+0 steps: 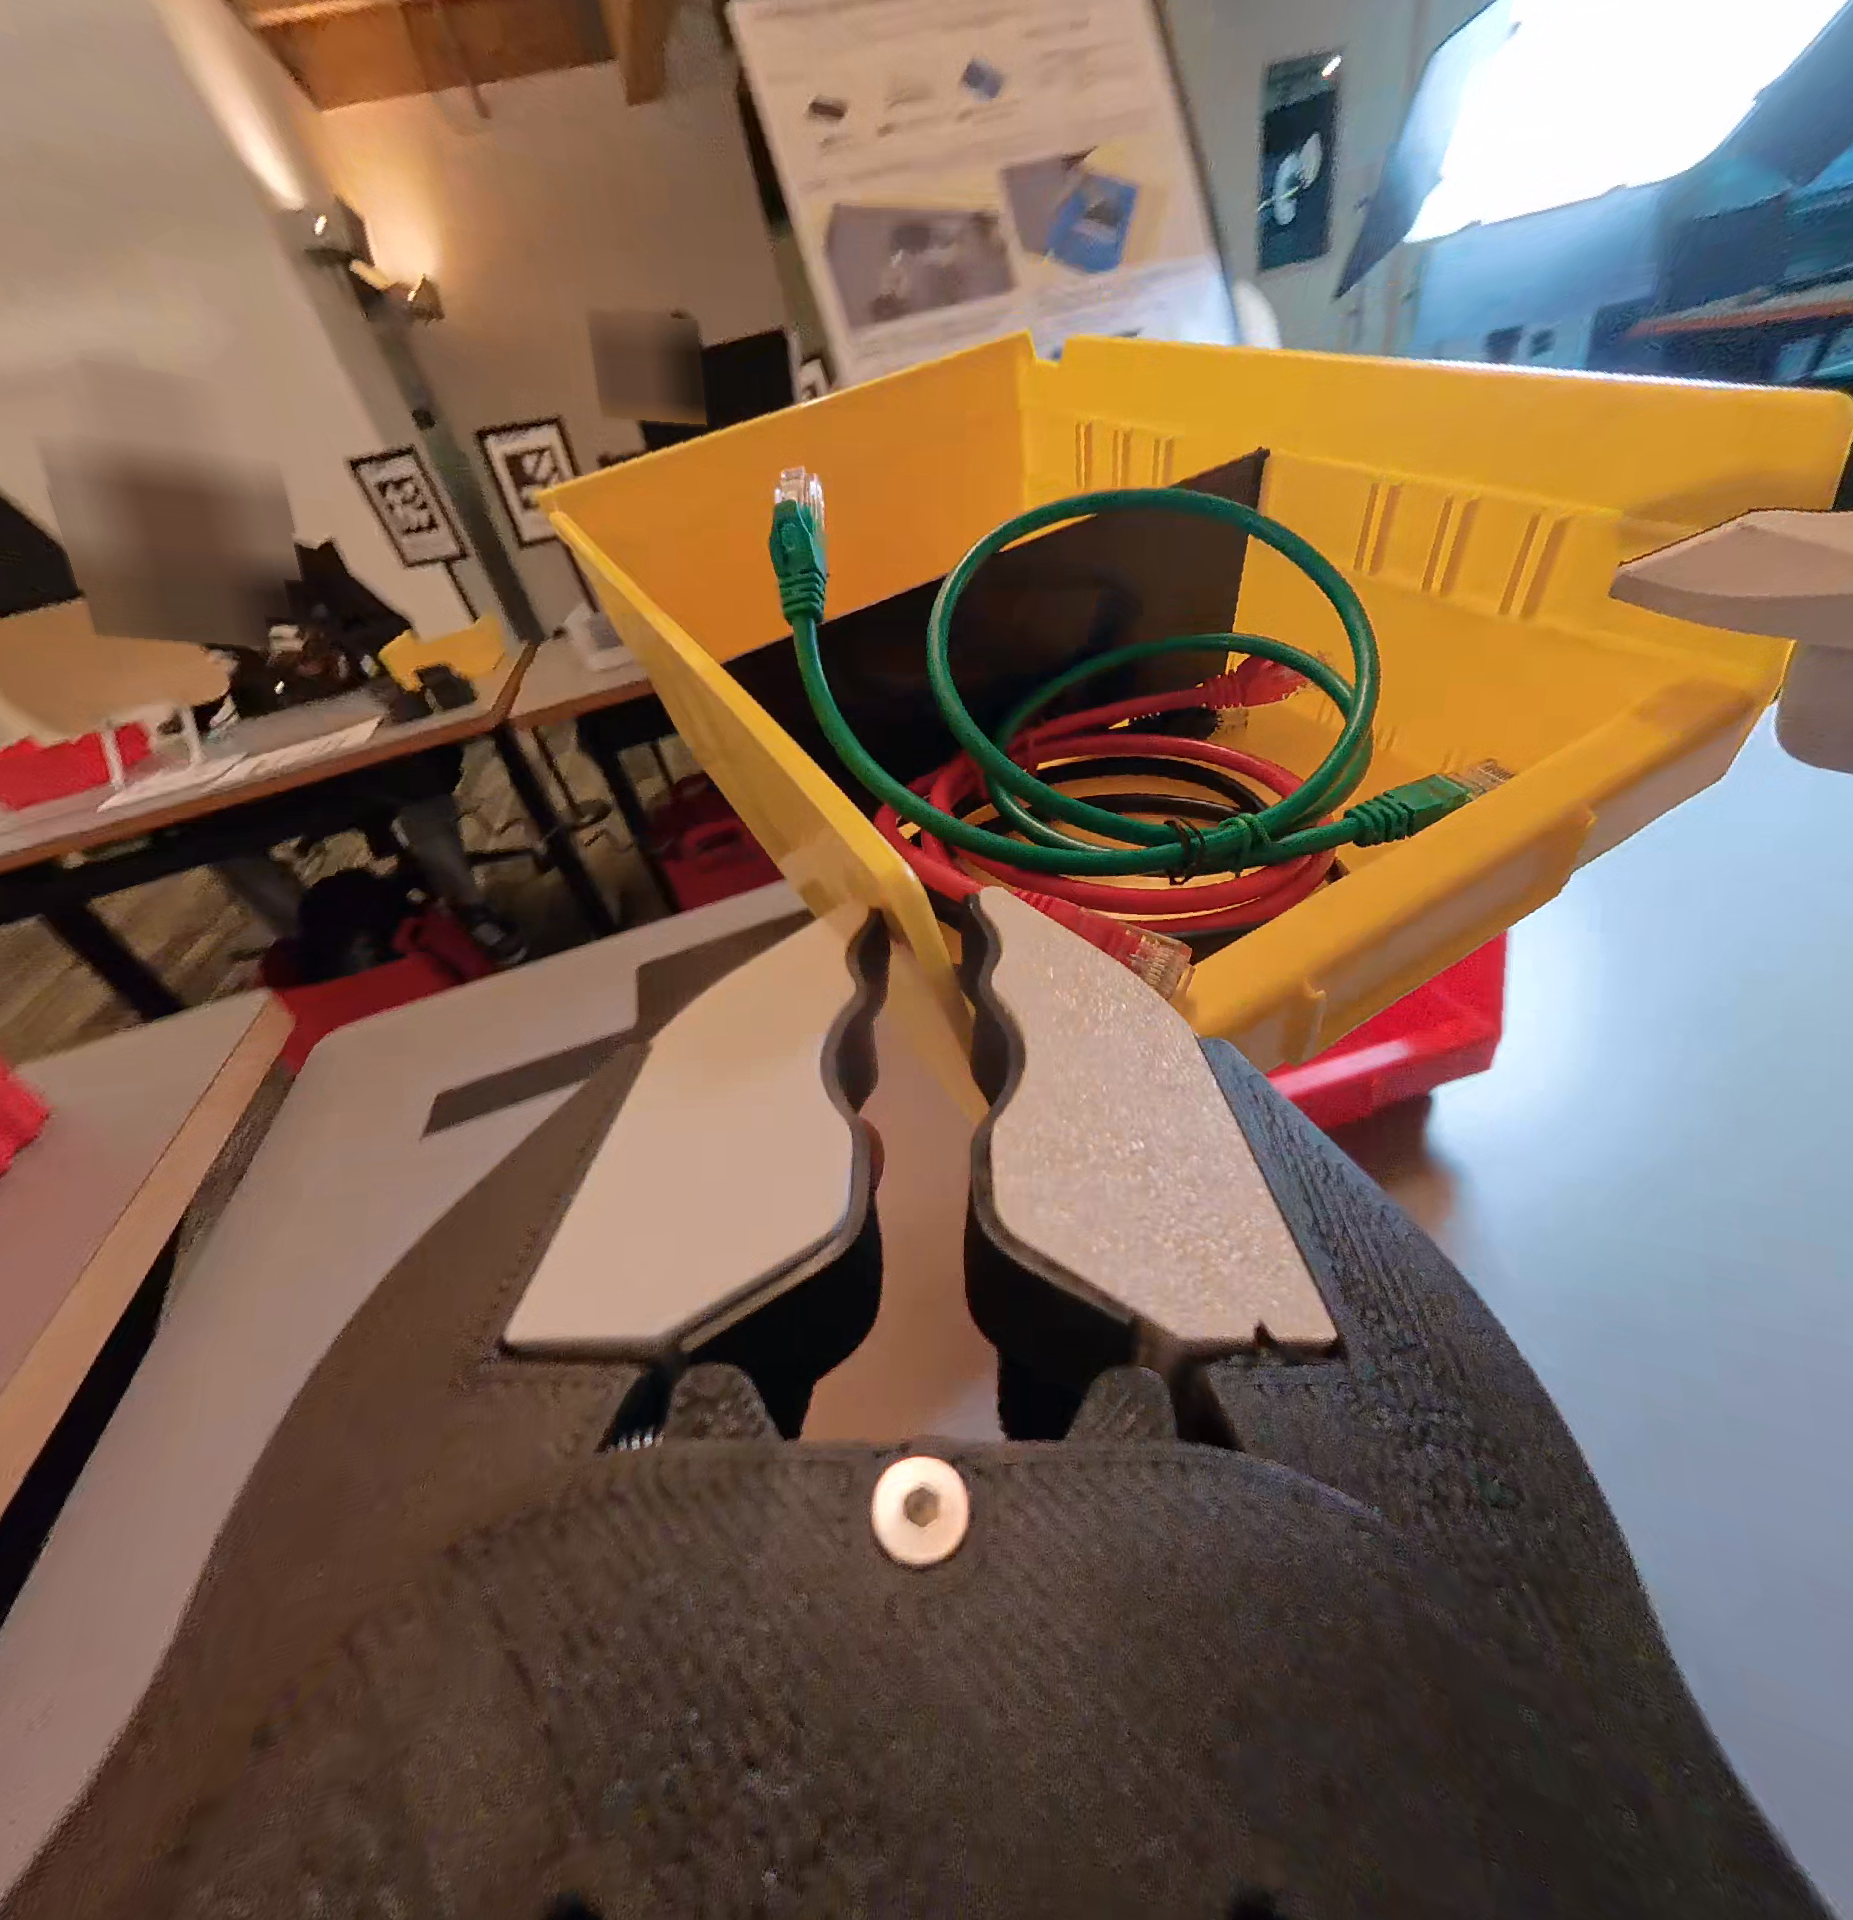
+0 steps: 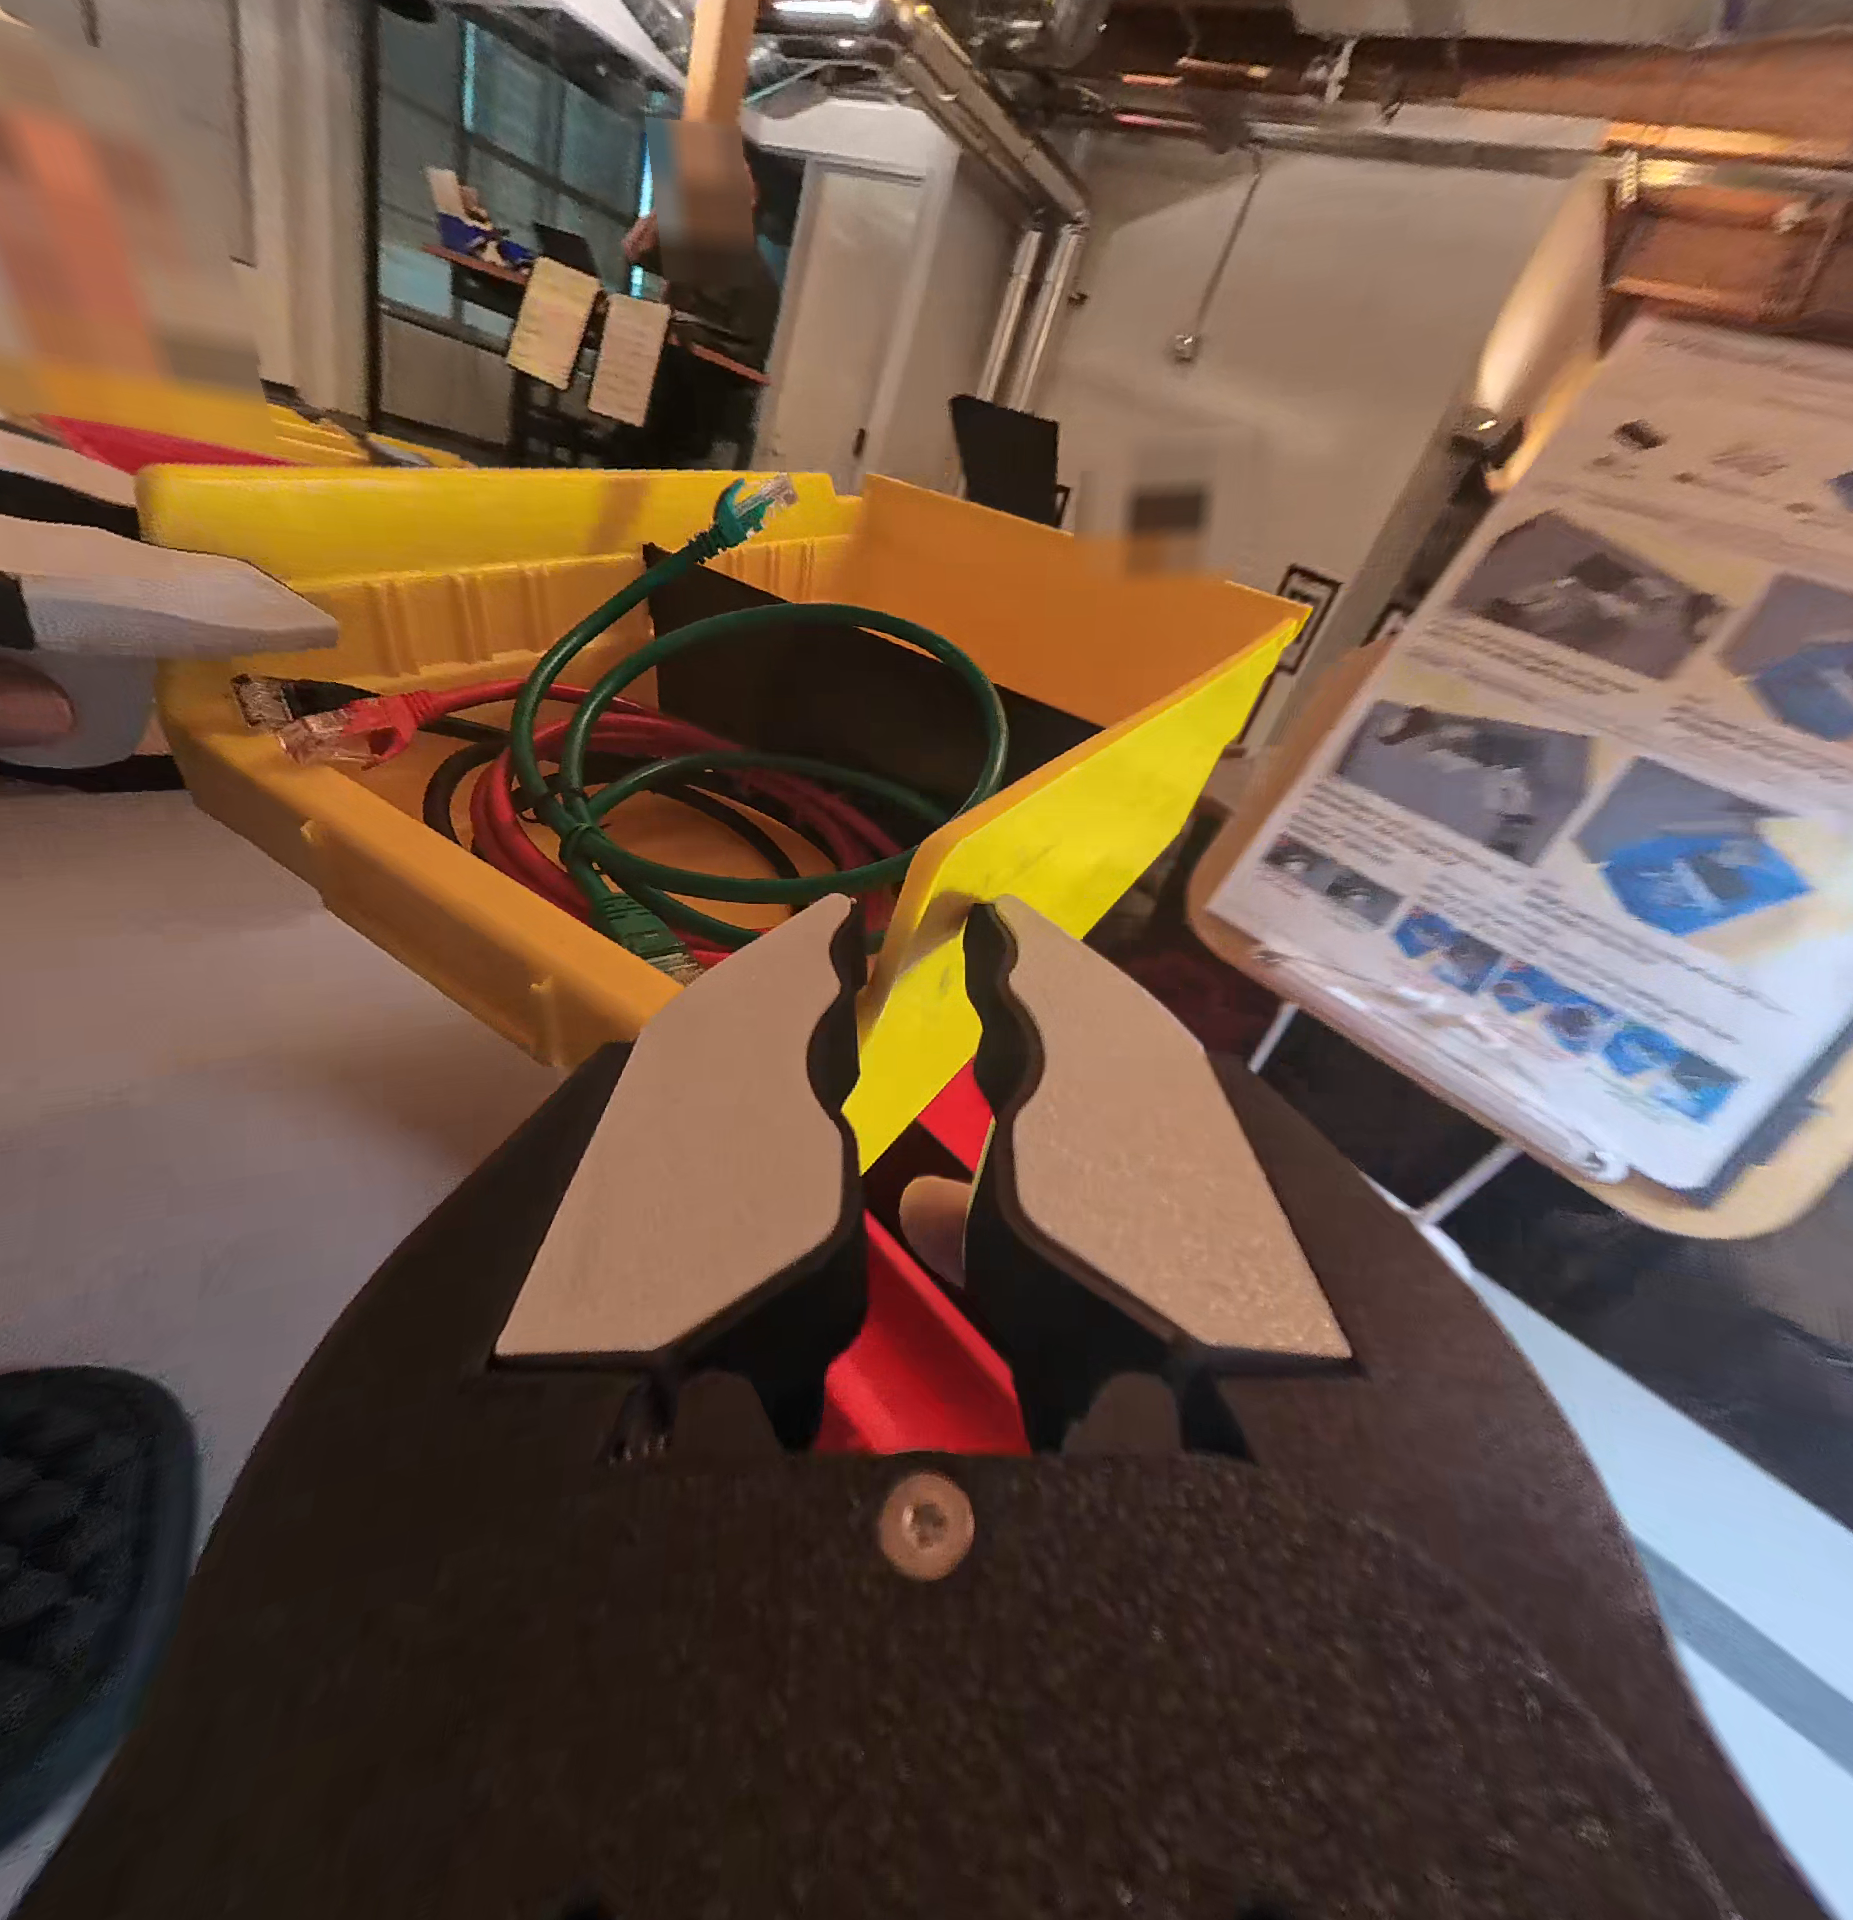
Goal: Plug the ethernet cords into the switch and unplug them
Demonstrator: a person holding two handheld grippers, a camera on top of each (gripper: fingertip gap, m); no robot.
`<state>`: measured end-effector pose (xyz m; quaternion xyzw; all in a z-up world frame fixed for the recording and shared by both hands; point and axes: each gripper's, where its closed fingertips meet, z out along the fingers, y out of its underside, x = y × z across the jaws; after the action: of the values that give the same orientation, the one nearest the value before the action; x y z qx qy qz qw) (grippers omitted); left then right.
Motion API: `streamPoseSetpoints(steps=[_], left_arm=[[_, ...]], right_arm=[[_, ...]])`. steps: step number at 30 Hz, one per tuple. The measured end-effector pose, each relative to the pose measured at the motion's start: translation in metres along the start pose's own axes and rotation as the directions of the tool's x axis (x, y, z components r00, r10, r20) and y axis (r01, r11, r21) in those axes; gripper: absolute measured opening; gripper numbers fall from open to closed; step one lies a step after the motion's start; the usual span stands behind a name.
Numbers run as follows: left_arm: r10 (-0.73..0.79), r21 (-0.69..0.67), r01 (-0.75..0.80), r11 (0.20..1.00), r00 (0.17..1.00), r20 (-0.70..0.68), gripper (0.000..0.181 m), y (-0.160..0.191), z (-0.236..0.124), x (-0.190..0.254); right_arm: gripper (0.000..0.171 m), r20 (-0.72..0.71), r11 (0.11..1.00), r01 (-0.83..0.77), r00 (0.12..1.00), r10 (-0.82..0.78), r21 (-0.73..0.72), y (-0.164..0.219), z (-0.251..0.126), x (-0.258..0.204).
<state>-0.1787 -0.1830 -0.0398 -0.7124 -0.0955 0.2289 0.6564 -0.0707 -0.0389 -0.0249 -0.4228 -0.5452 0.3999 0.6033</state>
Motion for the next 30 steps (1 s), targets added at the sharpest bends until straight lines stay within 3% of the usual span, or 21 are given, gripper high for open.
streamPoseSetpoints(steps=[8,12,18,20,22,23,24,25,27,30], left_arm=[[-0.026,-0.150,0.039,0.988,0.996,0.089,0.012,0.096,-0.048,-0.067],[-0.027,-0.189,0.050,0.981,0.992,0.126,0.011,0.134,-0.073,-0.086],[-0.062,-0.216,0.082,0.973,0.993,0.101,0.012,0.188,-0.055,-0.081],[-0.136,-0.174,0.150,0.973,0.987,0.091,0.011,0.194,-0.039,-0.073],[-0.156,-0.204,0.166,0.965,0.986,0.065,0.012,0.200,-0.024,-0.066],[-0.172,-0.253,0.174,0.952,0.985,0.032,0.020,0.203,-0.019,-0.062],[-0.191,-0.244,0.194,0.950,0.981,0.037,0.035,0.195,-0.017,-0.065],[-0.185,-0.194,0.190,0.962,0.982,0.046,0.038,0.178,-0.019,-0.069],[-0.091,-0.131,0.096,0.987,0.995,0.049,0.038,0.142,-0.028,-0.073],[0.063,-0.248,-0.091,0.965,0.991,-0.117,0.039,0.121,-0.029,-0.043]], right_arm=[[0.017,0.107,0.985,-0.158,0.981,0.164,-0.068,0.067,0.057,-0.106],[0.018,0.150,0.987,-0.127,0.978,0.141,-0.104,0.100,0.068,-0.154],[0.018,0.111,0.972,-0.120,0.983,0.145,-0.202,0.145,0.076,-0.158],[0.020,0.083,0.965,-0.109,0.988,0.132,-0.239,0.149,0.070,-0.147],[0.033,0.151,0.940,-0.074,0.980,0.130,-0.332,0.162,0.059,-0.147],[0.041,0.173,0.935,-0.067,0.976,0.134,-0.349,0.164,0.053,-0.144],[0.045,0.182,0.940,-0.061,0.975,0.128,-0.336,0.159,0.046,-0.136],[0.048,0.199,0.947,-0.047,0.973,0.115,-0.316,0.150,0.039,-0.126],[0.050,0.253,0.954,0.007,0.965,0.073,-0.299,0.135,0.030,-0.104],[0.057,0.391,0.874,0.251,0.917,-0.078,-0.416,0.149,0.028,-0.073]])
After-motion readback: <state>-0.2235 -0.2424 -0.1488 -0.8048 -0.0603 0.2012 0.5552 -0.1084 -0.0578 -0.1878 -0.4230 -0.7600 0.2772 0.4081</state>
